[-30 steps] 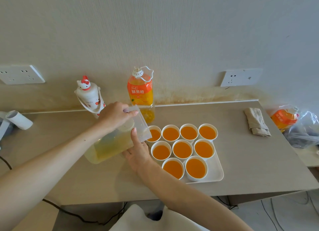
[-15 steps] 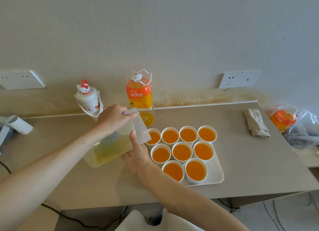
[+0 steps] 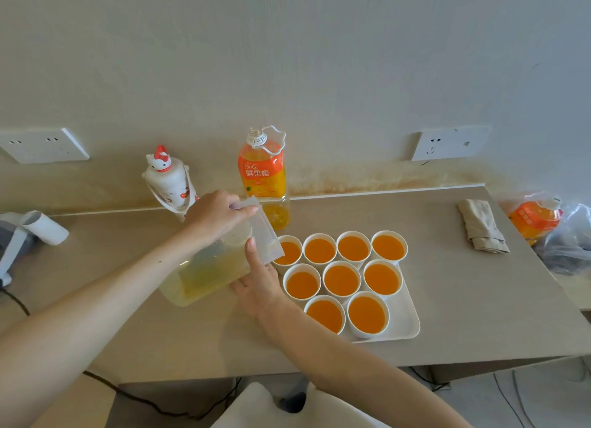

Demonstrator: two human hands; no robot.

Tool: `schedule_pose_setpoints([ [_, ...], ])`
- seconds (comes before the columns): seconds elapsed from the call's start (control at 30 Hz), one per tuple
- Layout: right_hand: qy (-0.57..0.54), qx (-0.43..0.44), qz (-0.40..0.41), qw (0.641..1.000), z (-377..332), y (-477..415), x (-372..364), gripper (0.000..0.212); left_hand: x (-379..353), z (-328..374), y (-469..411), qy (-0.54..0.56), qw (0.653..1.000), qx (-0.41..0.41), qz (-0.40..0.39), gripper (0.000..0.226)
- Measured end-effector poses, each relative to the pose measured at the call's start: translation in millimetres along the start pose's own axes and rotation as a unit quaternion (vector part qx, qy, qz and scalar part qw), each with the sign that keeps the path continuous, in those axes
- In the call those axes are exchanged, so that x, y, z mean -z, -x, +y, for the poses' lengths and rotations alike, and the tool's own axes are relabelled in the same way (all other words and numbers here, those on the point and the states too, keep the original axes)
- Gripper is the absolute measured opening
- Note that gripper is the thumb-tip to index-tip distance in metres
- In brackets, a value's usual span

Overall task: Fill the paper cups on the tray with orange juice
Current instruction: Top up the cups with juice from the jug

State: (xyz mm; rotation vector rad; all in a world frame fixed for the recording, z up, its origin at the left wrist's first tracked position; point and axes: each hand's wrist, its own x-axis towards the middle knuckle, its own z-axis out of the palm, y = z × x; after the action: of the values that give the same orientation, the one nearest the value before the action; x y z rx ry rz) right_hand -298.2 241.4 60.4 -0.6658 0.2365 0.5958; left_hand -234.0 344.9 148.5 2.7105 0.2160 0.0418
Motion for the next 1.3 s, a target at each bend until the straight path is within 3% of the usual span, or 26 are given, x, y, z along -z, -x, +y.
schedule_pose_setpoints([
  [0.33,0.008,0.004,0.014,1.0,2.3,-1.5,3.2,0.072,-3.7,-3.2,-2.0,0.002,1.0,-0.004,0.001,0.053],
  [0.5,0.036,0.023,0.045,0.998,11.3,-10.9,2.1,0.102,-8.5,-13.5,0.7,0.066,0.998,-0.007,0.011,0.056],
  [0.63,0.063,0.045,0.071,0.994,17.5,-16.0,6.8,0.107,-8.3,-22.9,11.8,0.115,0.993,0.0,0.009,0.052],
  [0.73,0.105,0.055,0.09,0.989,18.2,-11.3,5.4,0.106,-7.1,-27.1,20.0,0.123,0.992,-0.002,0.016,0.048],
  [0.9,0.156,0.057,0.118,0.979,14.5,2.8,2.6,0.076,-4.9,-33.7,27.1,0.139,0.99,-0.028,0.008,0.048],
  [1.13,0.121,0.069,0.179,0.974,35.4,26.5,-5.4,0.097,-5.5,-29.7,31.4,0.154,0.984,-0.082,-0.04,0.048],
  [1.3,0.078,0.07,0.23,0.968,40.5,36.0,-2.6,0.088,-17.3,-15.0,38.6,0.099,0.985,-0.122,-0.067,0.05],
])
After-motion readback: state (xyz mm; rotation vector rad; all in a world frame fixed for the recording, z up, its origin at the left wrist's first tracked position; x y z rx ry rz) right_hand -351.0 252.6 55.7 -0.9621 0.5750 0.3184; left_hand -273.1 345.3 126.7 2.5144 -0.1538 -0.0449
